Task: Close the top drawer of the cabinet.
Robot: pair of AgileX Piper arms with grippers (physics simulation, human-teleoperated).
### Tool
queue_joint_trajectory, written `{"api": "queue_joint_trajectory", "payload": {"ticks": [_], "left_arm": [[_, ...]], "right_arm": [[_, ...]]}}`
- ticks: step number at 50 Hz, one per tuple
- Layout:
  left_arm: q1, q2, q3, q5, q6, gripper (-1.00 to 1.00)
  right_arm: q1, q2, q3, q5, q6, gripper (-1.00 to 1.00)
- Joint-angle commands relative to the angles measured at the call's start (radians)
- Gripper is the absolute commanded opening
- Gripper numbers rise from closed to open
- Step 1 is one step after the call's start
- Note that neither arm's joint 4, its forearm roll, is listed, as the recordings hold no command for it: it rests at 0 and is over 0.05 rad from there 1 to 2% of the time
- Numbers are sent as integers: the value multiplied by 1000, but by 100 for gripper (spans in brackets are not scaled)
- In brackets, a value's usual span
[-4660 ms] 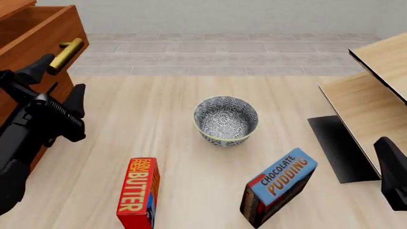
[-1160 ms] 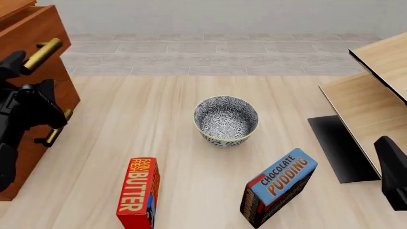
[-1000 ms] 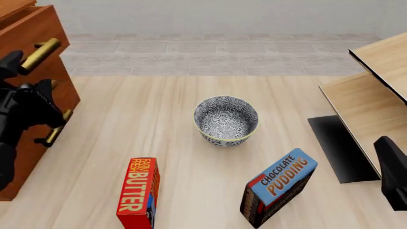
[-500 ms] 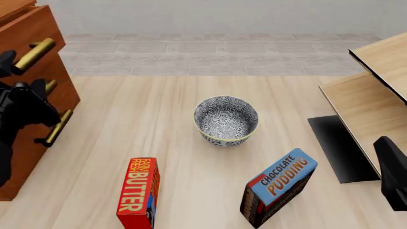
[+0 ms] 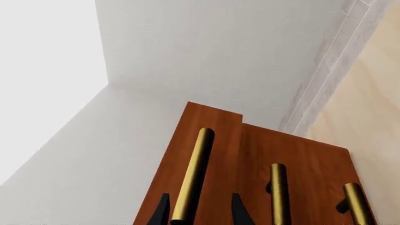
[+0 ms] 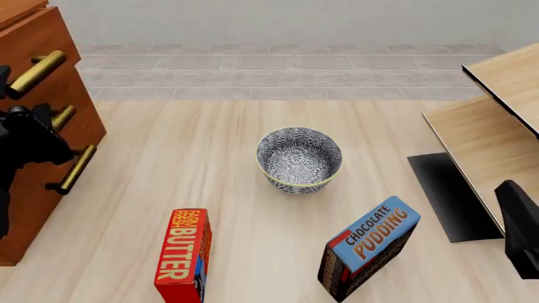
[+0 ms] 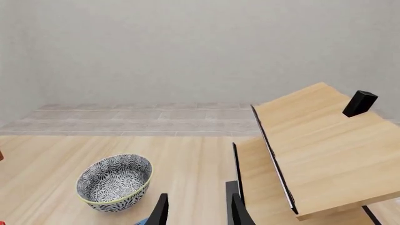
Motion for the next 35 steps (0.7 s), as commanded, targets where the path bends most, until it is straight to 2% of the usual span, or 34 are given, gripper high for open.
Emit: {"api": "queue_joint_trajectory", "payload": {"ticks": [1,35], "left_arm": [[29,7,-10,-9,0,100],[67,-7,-19,7,-14,100]], "right_arm": [[0,0,-1,0,0,100],[3,0,10,-9,-5,100]]}}
